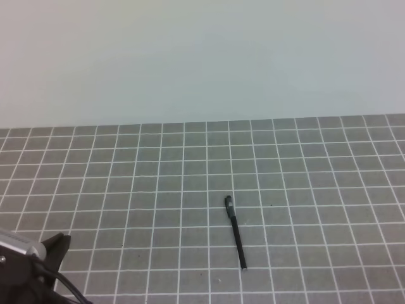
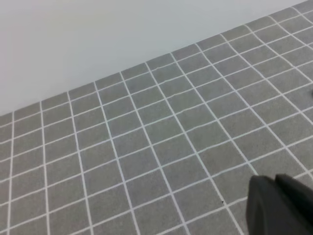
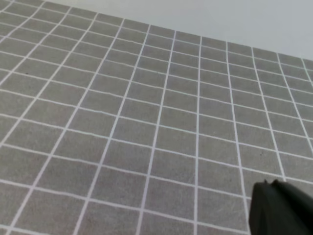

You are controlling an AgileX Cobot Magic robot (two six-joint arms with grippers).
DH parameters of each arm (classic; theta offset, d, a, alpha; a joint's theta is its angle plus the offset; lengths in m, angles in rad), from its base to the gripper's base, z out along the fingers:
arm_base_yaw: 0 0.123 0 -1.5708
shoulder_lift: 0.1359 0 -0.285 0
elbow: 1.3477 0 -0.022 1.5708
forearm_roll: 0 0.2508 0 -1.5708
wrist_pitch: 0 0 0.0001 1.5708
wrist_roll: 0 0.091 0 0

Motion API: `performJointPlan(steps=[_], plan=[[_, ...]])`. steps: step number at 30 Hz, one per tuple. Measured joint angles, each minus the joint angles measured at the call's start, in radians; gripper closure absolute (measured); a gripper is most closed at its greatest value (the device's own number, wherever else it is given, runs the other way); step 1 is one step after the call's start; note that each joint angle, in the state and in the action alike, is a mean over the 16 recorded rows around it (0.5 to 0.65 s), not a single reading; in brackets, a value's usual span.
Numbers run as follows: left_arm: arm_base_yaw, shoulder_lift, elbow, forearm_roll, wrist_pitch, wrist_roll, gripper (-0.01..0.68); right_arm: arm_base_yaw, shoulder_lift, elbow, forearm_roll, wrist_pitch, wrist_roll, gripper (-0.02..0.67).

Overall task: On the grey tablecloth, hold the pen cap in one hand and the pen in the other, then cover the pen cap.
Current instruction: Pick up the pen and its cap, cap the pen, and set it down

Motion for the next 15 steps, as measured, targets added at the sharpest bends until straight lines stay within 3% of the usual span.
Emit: performJointPlan(steps=[15], plan=[[0.000,-0.239,0.001,0.038,0.114,-0.529,0.674,0.000,0.000,0.000,0.000,0.000,0.000,0.645]])
